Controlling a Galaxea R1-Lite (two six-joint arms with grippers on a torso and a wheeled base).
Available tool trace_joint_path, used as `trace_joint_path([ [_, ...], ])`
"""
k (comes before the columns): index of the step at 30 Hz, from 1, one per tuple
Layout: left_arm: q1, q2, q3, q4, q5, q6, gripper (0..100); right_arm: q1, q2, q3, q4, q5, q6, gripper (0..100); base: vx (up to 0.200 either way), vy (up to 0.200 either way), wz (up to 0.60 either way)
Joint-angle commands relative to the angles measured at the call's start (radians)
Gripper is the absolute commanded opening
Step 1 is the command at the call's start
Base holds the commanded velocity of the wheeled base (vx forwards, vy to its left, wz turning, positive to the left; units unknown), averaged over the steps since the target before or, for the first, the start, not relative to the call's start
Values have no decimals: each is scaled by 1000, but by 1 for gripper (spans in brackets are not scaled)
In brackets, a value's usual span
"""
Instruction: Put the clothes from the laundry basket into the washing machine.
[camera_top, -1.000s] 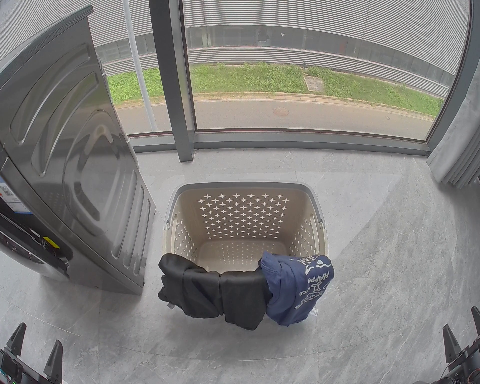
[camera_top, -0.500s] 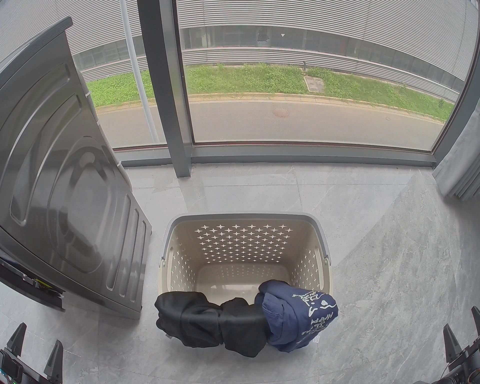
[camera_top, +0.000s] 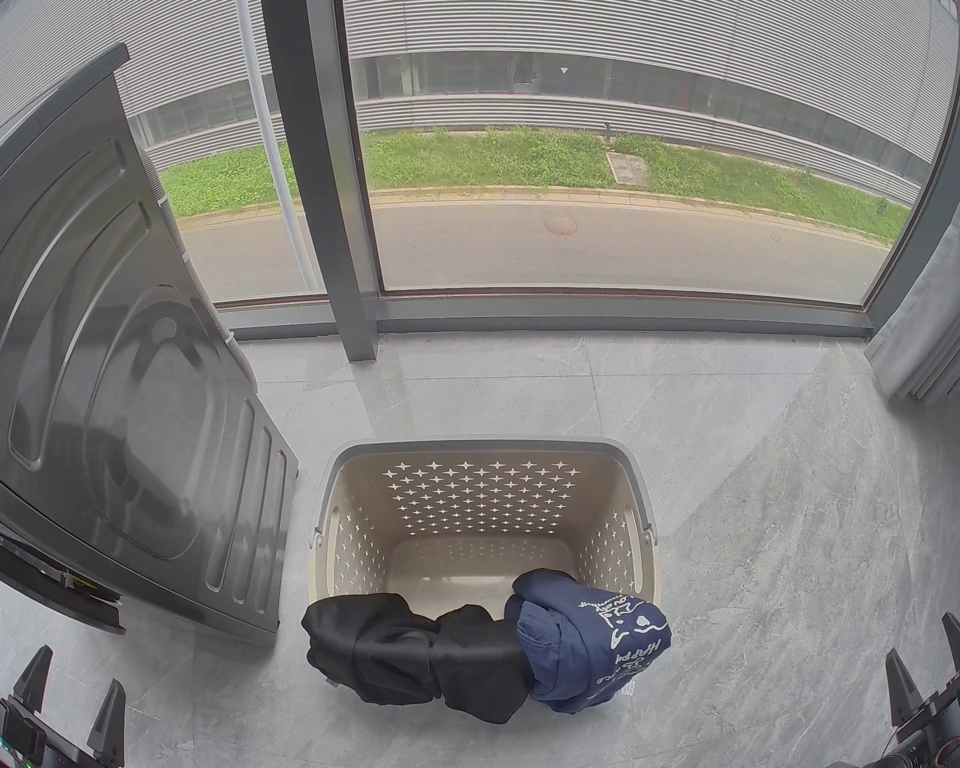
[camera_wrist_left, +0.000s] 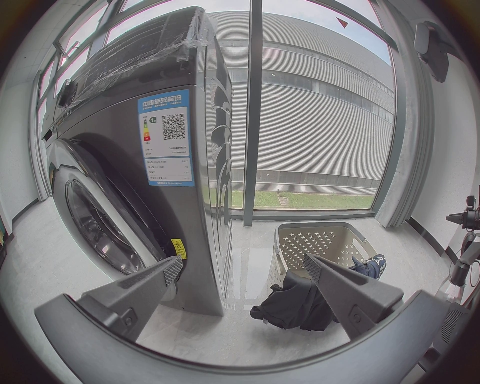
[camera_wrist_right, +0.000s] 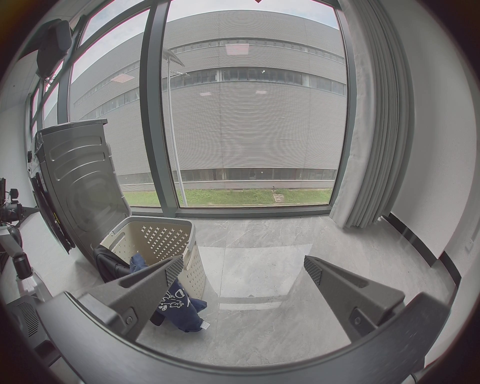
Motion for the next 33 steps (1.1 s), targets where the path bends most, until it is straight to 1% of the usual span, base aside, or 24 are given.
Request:
trace_joint_path([
  [1, -1, -9, 15, 0, 0, 0, 100, 0, -5, 18, 1, 0, 0, 100, 0, 0, 0],
  [2, 0, -9, 15, 0, 0, 0, 100, 0, -5, 18, -1, 0, 0, 100, 0, 0, 0],
  [12, 0, -10, 15, 0, 0, 0, 100, 0, -5, 18, 1, 0, 0, 100, 200, 0, 0],
  [21, 0, -9, 15, 0, 0, 0, 100, 0, -5, 18, 1, 0, 0, 100, 0, 0, 0],
  [27, 0, -9, 15, 0, 2, 0, 100, 0, -5, 18, -1, 0, 0, 100, 0, -200, 0],
  [33, -1, -10, 15, 1, 2, 0, 100, 0, -4, 18, 1, 0, 0, 100, 0, 0, 0],
])
